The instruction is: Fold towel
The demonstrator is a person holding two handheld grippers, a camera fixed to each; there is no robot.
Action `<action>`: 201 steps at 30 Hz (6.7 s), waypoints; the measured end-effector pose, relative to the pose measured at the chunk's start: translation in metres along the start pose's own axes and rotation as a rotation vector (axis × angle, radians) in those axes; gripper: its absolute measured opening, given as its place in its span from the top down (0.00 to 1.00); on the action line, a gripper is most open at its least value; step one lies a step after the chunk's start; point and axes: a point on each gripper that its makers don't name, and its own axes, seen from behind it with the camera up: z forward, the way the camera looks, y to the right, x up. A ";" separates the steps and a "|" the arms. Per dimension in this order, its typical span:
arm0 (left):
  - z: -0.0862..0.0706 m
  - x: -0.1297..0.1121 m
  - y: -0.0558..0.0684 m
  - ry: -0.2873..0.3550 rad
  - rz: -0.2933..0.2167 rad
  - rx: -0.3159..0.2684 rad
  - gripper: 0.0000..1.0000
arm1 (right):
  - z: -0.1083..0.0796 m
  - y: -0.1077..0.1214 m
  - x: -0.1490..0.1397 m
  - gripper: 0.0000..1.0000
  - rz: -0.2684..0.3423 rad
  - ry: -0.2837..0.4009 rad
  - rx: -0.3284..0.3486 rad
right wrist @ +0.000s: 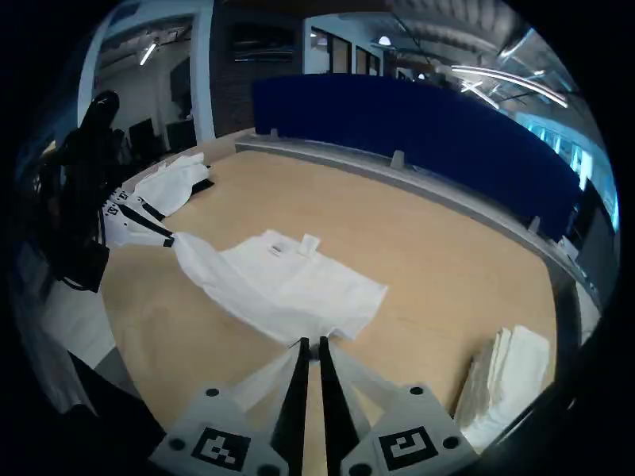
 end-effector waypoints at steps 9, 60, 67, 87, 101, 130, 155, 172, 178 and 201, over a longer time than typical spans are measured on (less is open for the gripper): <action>0.007 0.009 -0.006 0.003 0.002 0.012 0.89 | 0.007 0.009 0.009 0.91 -0.017 0.002 -0.007; 0.128 0.022 -0.068 -0.071 -0.020 0.088 0.89 | 0.134 0.070 0.009 0.90 0.047 -0.051 -0.071; 0.140 0.017 -0.072 -0.073 -0.025 0.104 0.86 | 0.144 0.074 0.005 0.90 0.049 -0.056 -0.090; 0.154 0.021 -0.087 -0.078 -0.001 0.155 0.58 | 0.160 0.087 -0.009 0.75 0.054 -0.088 -0.141; 0.154 0.023 -0.104 -0.072 -0.020 0.198 0.09 | 0.163 0.096 -0.006 0.20 0.042 -0.080 -0.182; 0.135 0.026 -0.110 -0.034 -0.062 0.216 0.08 | 0.154 0.087 -0.004 0.00 0.025 -0.069 -0.163; 0.085 -0.002 -0.120 -0.005 -0.142 0.278 0.08 | 0.163 0.043 0.012 0.00 -0.020 -0.054 -0.086; 0.023 -0.061 -0.132 -0.017 -0.239 0.370 0.08 | 0.193 -0.030 0.023 0.00 -0.093 -0.064 0.042; 0.012 -0.075 -0.134 -0.017 -0.271 0.387 0.08 | 0.200 -0.050 0.023 0.00 -0.113 -0.073 0.070; 0.001 -0.090 -0.130 -0.015 -0.272 0.398 0.08 | 0.215 -0.066 -0.007 0.00 -0.120 -0.140 0.119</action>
